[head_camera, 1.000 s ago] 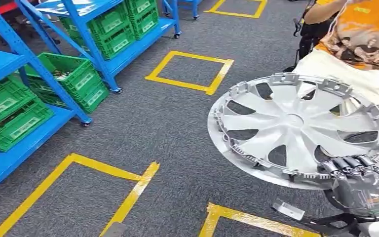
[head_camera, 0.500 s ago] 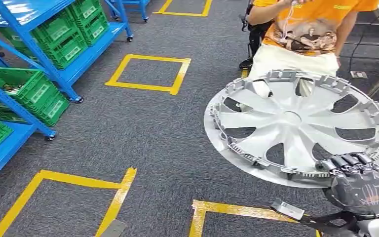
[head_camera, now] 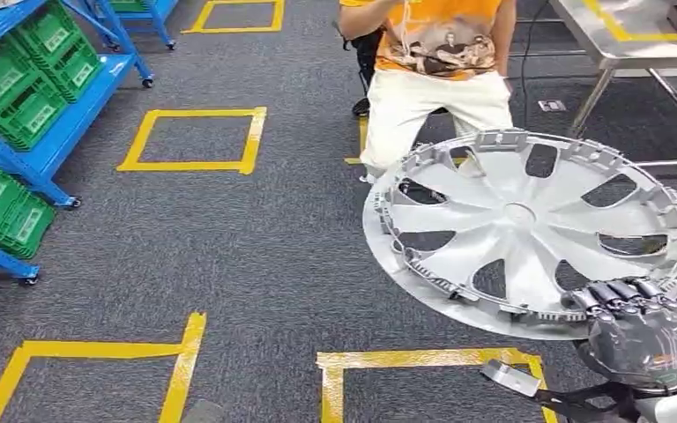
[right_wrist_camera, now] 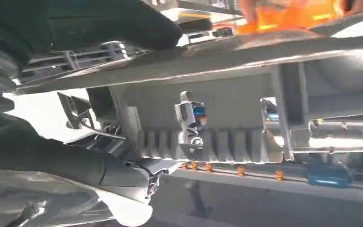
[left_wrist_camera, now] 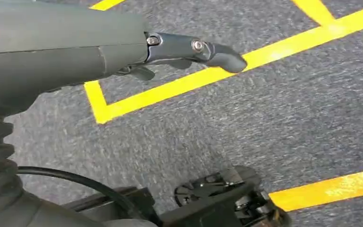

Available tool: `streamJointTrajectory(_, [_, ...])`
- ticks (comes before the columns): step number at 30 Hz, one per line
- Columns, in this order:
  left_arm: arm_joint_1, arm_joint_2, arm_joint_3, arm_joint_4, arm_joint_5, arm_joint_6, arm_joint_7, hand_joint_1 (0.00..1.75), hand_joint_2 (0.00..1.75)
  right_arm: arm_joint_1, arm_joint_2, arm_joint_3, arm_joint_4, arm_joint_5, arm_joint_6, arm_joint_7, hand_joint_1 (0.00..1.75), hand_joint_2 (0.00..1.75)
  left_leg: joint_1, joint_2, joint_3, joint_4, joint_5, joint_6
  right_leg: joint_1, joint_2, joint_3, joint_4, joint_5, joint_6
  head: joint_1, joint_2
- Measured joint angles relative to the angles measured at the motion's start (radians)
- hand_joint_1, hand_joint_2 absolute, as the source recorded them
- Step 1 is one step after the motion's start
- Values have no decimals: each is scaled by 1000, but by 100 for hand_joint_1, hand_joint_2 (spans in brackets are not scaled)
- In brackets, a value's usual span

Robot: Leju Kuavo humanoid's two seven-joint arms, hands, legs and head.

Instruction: Take the parts from the cabinet and place them on the table.

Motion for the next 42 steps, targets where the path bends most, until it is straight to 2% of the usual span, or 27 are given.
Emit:
streamJointTrajectory(1, [-1, 0, 0, 0, -2, 0, -2, 0, 175, 5, 1, 0, 0, -1, 0, -2, 175, 175, 6, -23, -3, 9, -14, -8, -4, 9, 1, -2, 4, -8, 0, 0])
streamJointTrajectory(2, [-1, 0, 0, 0, -2, 0, -4, 0, 175, 6, 4, 0, -2, -2, 0, -2, 175, 175, 9, -72, -14, 42, -43, -12, -3, 19, 0, -2, 5, -14, -3, 0])
streamJointTrajectory(3, [1, 0, 0, 0, -2, 0, -5, 0, 175, 6, 5, 1, -2, -2, 0, -4, 175, 175, 11, -99, -42, 113, -86, -13, -3, 29, -2, -2, 6, -19, -2, 0])
streamJointTrajectory(5, [5, 0, 0, 0, -4, 0, -5, 0, 175, 7, 5, 2, -2, -3, 0, -4, 175, 175, 10, -109, -114, 277, -154, -13, 2, 56, -4, -2, 8, -25, -3, 0])
streamJointTrajectory(6, [7, 0, 0, 0, -8, 0, -2, 0, 175, 6, 6, 2, -2, -3, 0, -4, 175, 175, 10, -109, -135, 320, -159, -10, 5, 71, -4, -2, 9, -26, -2, 0])
streamJointTrajectory(7, [8, 0, 0, 0, -11, 0, -1, 0, 175, 7, 7, 2, -2, -3, 0, -4, 175, 175, 9, -110, -134, 313, -140, -4, 8, 85, -4, -2, 9, -27, -2, 0])
streamJointTrajectory(9, [6, 0, 0, 0, -14, 0, -1, 0, 175, 7, 7, 2, -2, -3, 0, -2, 175, 175, 5, -124, -81, 180, -50, 13, 10, 115, -4, -2, 11, -29, -2, 0])
streamJointTrajectory(10, [6, 2, 0, 0, -15, 0, -1, 0, 175, 7, 7, 2, -2, -5, 0, -2, 175, 175, 1, -146, -41, 87, -3, 22, 10, 129, -4, -2, 13, -29, -3, 0])
streamJointTrajectory(11, [6, 6, 0, 0, -15, 1, 0, 0, 175, 7, 7, 2, -2, -7, 0, -2, 175, 175, -1, -198, -18, 30, 5, 29, 7, 138, -6, -2, 16, -26, -1, 0])
streamJointTrajectory(12, [6, 6, 0, 0, -15, 1, -1, 0, 175, 4, 7, 2, -1, -10, 0, -2, 175, 175, 2, -201, -13, 14, 6, 29, 9, 154, -11, 1, 17, -23, -1, 0])
streamJointTrajectory(15, [-3, 6, 0, 0, -15, 3, -1, 0, 175, 7, 7, 2, -2, -15, 0, -3, 175, 175, -3, -175, -10, 2, 5, 31, 1, 183, -23, -9, 31, -1, -4, 0])
streamJointTrajectory(16, [-6, 4, 0, 0, -15, 5, -1, 0, 175, 7, 7, 3, -2, -15, 0, -3, 175, 175, 10, -159, -5, -22, 18, 30, 4, 181, -33, -5, 28, 2, -3, 0])
streamJointTrajectory(17, [-9, 4, -1, 0, -15, 5, -1, 0, 175, 7, 7, 3, -1, -16, 0, -2, 175, 175, 7, -147, -2, -31, 23, 33, 10, 121, -47, 16, 5, 1, -1, 0])
streamJointTrajectory(18, [-9, 2, -1, 0, -18, 5, -1, 0, 175, 0, 7, 5, -1, -16, 0, -3, 175, 175, 6, -135, -4, -33, 27, 38, 9, 83, -73, 72, -34, 5, 7, 0])
streamJointTrajectory(20, [-6, 1, -1, 0, -21, 2, -1, 0, 175, -9, 7, 9, 0, -18, 0, -2, 175, 175, 5, -103, -6, -32, 26, 37, 7, 55, -139, 226, -105, 14, 9, 0])
streamJointTrajectory(22, [-7, 1, -1, 0, -21, 2, -1, 0, 175, -9, 7, 10, 2, -19, 0, -2, 175, 175, 6, -78, -7, -31, 25, 36, 3, 48, -161, 286, -111, 23, 10, 0])
streamJointTrajectory(24, [-10, -1, -2, 0, -21, 0, 0, 0, 175, -9, 7, 11, 3, -19, 0, -1, 175, 175, 9, -54, -6, -28, 21, 29, -4, 34, -91, 165, -41, 32, 10, 0])
streamJointTrajectory(25, [-11, -2, -2, 0, -21, -2, 0, 0, 175, -9, 7, 11, 3, -19, 0, -1, 175, 175, 12, -44, -6, -22, 16, 22, -6, 11, -33, 64, 1, 35, 9, 0])
streamJointTrajectory(26, [-12, -2, -2, 0, -21, -3, 0, 0, 175, -12, 7, 11, 4, -19, 0, -1, 175, 175, 7, -36, -6, -14, 11, 14, -4, -38, 1, -8, 0, 42, 10, 0])
streamJointTrajectory(28, [-12, 1, -2, -1, -21, -3, 2, 0, 175, -18, 7, 13, 5, -23, 0, -1, 175, 175, -1, -22, -8, -4, 5, 5, 1, -17, 8, -10, 1, 11, 10, 0])
streamJointTrajectory(31, [-17, 2, -2, -1, -21, -2, 6, 0, 175, -14, 7, 13, 7, -23, 0, -2, 175, 175, 4, -4, -3, -2, -2, -3, 0, 13, 3, -8, 3, -5, 12, 0])
streamJointTrajectory(33, [-19, 2, -2, -1, -21, -2, 6, 0, 175, -17, 7, 13, 7, -22, 0, -2, 175, 175, 12, -90, -27, 66, -58, -13, -2, 30, 3, -9, 6, -18, 9, 0])
streamJointTrajectory(36, [-12, 2, -2, -1, -21, -2, 8, 0, 175, -20, 7, 14, 9, -22, 0, -3, 175, 175, 13, -108, -131, 306, -159, -13, 1, 68, 2, -8, 8, -25, 9, 0])
streamJointTrajectory(38, [-12, 1, -2, -1, -21, -2, 8, 0, 175, -19, 7, 14, 9, -22, 0, -3, 175, 175, 12, -110, -134, 299, -122, -4, 5, 98, 4, -8, 8, -25, 9, 0])
streamJointTrajectory(40, [-13, 2, -2, -1, -21, -2, 8, 0, 175, -19, 7, 14, 9, -22, 0, -3, 175, 175, 10, -131, -70, 140, -23, 12, 6, 129, 5, -8, 9, -25, 9, 0])
streamJointTrajectory(41, [-13, 3, -2, -1, -21, -2, 8, 0, 175, -19, 7, 14, 9, -22, 0, -3, 175, 175, 9, -173, -36, 53, 18, 21, 4, 140, 5, -8, 10, -25, 9, 0])
streamJointTrajectory(42, [-11, 9, -2, -1, -21, -2, 8, 0, 175, -20, 7, 14, 10, -22, 0, -3, 175, 175, 13, -236, -23, 23, 10, 27, 4, 152, -1, -6, 13, -20, 11, 0])
